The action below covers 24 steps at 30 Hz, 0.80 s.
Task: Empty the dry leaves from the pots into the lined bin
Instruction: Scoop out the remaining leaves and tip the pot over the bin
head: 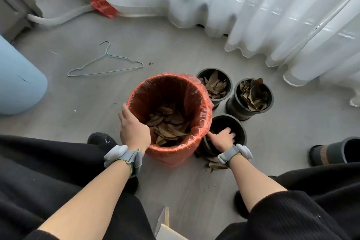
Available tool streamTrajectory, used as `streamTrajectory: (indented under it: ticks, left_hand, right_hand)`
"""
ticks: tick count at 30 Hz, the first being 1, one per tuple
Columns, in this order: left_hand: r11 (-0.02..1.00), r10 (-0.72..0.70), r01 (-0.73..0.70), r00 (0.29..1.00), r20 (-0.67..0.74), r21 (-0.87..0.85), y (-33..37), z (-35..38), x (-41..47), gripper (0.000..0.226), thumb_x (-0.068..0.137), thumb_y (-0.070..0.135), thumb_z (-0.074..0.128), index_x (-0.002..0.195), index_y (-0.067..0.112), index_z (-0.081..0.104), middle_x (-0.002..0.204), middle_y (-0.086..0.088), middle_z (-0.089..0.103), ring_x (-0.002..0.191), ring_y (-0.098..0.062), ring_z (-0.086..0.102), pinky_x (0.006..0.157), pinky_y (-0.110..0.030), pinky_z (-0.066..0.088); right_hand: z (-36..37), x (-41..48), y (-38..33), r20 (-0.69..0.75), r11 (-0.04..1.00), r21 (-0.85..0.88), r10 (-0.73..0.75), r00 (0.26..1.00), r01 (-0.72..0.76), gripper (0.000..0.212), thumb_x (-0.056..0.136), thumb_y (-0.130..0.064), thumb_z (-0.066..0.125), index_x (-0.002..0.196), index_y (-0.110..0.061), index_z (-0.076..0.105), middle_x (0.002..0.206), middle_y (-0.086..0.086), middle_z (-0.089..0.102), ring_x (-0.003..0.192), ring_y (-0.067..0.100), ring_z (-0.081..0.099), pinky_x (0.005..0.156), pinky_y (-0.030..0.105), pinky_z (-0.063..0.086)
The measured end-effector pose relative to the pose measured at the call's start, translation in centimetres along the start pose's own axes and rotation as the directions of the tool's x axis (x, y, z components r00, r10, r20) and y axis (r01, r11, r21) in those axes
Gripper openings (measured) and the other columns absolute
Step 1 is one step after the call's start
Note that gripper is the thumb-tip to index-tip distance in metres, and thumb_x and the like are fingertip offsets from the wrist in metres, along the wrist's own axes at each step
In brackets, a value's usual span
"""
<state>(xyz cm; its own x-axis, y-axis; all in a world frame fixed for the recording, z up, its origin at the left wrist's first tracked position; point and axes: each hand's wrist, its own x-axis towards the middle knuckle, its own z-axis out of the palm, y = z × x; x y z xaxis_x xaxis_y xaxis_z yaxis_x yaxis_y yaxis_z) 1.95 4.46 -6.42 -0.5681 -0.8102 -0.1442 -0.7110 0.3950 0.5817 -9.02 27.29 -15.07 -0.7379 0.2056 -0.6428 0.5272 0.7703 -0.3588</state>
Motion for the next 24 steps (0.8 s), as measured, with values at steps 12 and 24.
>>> streamTrajectory:
  ticks: [12,24]
  left_hand:
    - [1.000,-0.007,0.008,1.000,-0.015,0.023,-0.3,0.0,0.4,0.078,0.081,-0.010,0.042,0.150,0.015,0.016,0.147,-0.012,0.031,0.117,-0.043,0.050,0.092,-0.049,0.043]
    - [1.000,-0.003,0.004,1.000,0.029,-0.010,0.1,-0.4,-0.1,0.078,0.082,-0.011,0.044,0.150,0.014,0.016,0.144,-0.015,0.032,0.115,-0.047,0.050,0.091,-0.051,0.043]
  right_hand:
    - [0.2,1.4,-0.4,-0.022,0.985,0.071,-0.153,0.988,0.154,0.027,0.083,-0.015,0.062,0.109,-0.017,0.069,0.112,0.008,0.070,0.106,0.029,0.064,0.094,0.032,0.049]
    - [-2.5,-0.2,1.3,0.145,0.977,0.206,-0.080,0.986,0.049,0.051,0.088,-0.032,0.067,0.131,-0.010,0.053,0.128,0.009,0.054,0.114,0.024,0.055,0.068,0.037,0.060]
